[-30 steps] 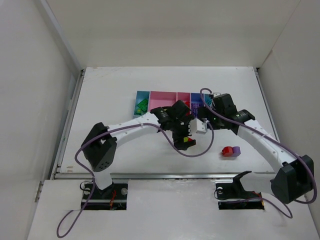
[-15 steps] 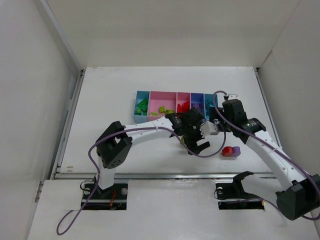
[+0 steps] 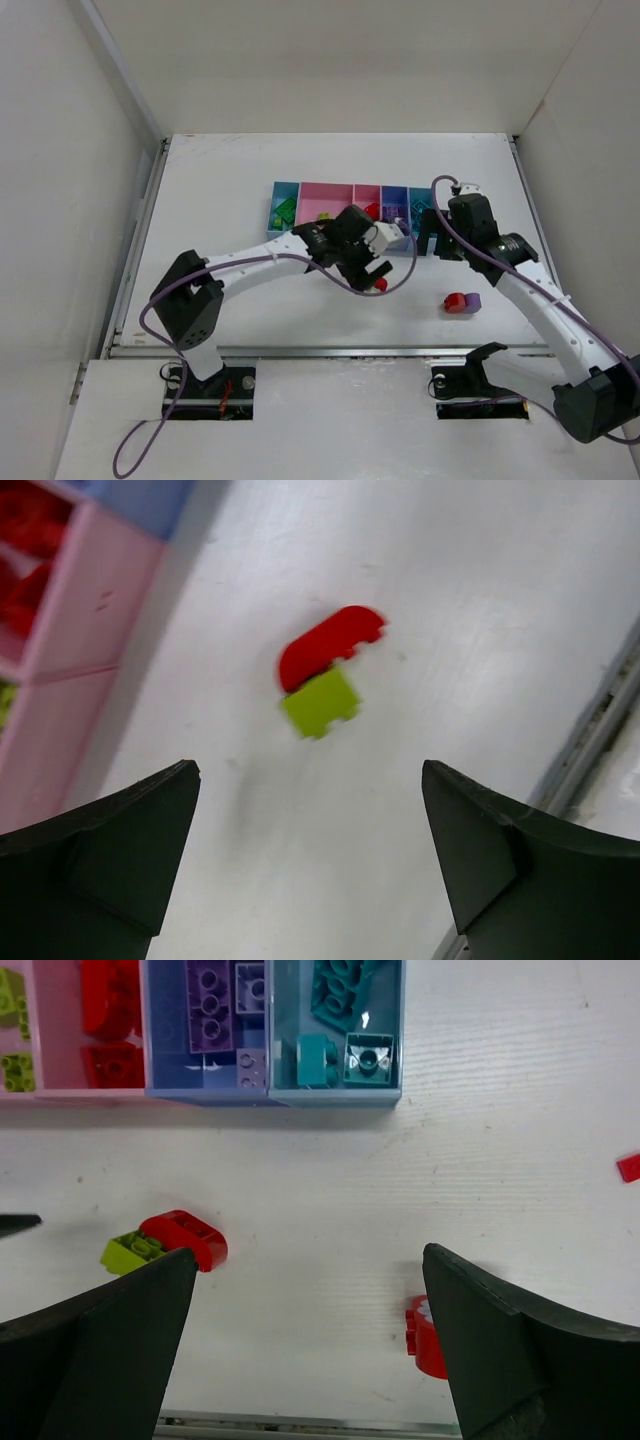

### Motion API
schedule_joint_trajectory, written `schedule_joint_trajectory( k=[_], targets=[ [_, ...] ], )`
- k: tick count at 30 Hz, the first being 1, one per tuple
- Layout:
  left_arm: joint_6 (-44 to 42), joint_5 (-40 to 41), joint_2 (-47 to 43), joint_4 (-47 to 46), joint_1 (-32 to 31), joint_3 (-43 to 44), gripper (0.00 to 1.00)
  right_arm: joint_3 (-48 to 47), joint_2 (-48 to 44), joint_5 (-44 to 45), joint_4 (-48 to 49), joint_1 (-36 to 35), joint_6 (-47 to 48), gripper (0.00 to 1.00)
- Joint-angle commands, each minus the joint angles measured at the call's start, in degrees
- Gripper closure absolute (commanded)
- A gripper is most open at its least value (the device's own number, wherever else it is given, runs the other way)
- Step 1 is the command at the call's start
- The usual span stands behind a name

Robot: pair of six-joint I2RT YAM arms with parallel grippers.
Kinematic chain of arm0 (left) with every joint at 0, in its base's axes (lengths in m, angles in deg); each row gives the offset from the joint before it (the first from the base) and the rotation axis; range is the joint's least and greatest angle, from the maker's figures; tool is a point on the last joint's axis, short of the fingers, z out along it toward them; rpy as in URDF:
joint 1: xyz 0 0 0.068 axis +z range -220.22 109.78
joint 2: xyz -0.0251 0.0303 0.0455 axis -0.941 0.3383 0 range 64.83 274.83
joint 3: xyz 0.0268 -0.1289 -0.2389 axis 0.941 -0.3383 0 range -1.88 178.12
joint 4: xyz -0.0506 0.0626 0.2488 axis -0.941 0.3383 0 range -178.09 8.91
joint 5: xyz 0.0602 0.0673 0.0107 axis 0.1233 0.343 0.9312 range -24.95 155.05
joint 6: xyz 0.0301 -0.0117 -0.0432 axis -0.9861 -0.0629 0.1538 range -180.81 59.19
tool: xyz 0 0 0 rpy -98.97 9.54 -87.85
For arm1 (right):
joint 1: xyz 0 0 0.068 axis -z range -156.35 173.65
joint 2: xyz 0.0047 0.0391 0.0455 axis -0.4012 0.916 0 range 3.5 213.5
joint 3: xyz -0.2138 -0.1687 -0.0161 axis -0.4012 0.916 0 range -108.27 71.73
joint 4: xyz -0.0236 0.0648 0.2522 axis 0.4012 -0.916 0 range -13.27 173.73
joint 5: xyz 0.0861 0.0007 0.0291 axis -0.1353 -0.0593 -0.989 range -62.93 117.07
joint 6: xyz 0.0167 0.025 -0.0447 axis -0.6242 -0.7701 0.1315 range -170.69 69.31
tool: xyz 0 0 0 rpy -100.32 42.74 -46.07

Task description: Sort the legos into containers by color

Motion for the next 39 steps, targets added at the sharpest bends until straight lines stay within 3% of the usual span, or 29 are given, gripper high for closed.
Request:
schedule_joint_trajectory(
  k=[1, 4, 9, 15, 24, 28, 34, 36, 37, 38, 39],
  targets=[
    [3.84, 2.32, -4.48, 0.11, 3.88, -2.8, 0.08, -3.88, -0.55, -0.56, -0.9, 1.49, 2.13, 0.0],
    [3.31, 2.3, -3.0, 0.64, 4.5, -2.56, 0.08, -3.88, 0.24, -1.44, -0.3, 2.2, 2.66, 0.0],
    [6.82, -4.72, 1.06, 2.93, 3.45, 1.76, 0.05, -3.88, -0.29, -1.97, 0.32, 2.73, 2.66, 0.0],
    [8.14, -4.73, 2.11, 0.47, 2.04, 1.67, 0.02, -3.27, -0.9, -1.97, 0.32, 2.73, 2.66, 0.0],
    [13.85, 4.14, 9.93, 1.7, 2.04, 6.24, 0.02, -3.26, -1.43, -1.97, 0.32, 3.26, 2.66, 0.0],
    [13.33, 4.06, 11.33, 2.31, 2.04, 6.24, 0.13, -3.26, -1.95, -1.97, 0.32, 3.26, 2.66, 0.0],
    [12.8, 0.2, 9.05, 1.62, 2.04, 4.31, 0.58, -3.26, -2.48, -1.97, 0.32, 3.26, 2.66, 0.0],
    [12.8, -0.94, 7.57, 0.73, 2.04, 3.6, 0.69, -2.74, -2.48, -2.5, 0.32, 3.26, 2.66, 0.0],
    [12.8, -1.64, 7.56, 0.12, 2.04, 3.08, 0.78, -2.74, -2.48, -3.19, 0.84, 3.26, 3.18, 0.0],
    [12.8, -1.65, 7.56, 0.11, 2.04, 3.08, 1.0, -2.74, -2.48, -3.81, 0.85, 3.26, 3.19, 0.0],
    [12.8, -1.65, 7.56, 0.11, 2.04, 3.08, 1.0, -2.74, -2.48, -3.81, 0.85, 3.26, 3.19, 0.0]
  ],
)
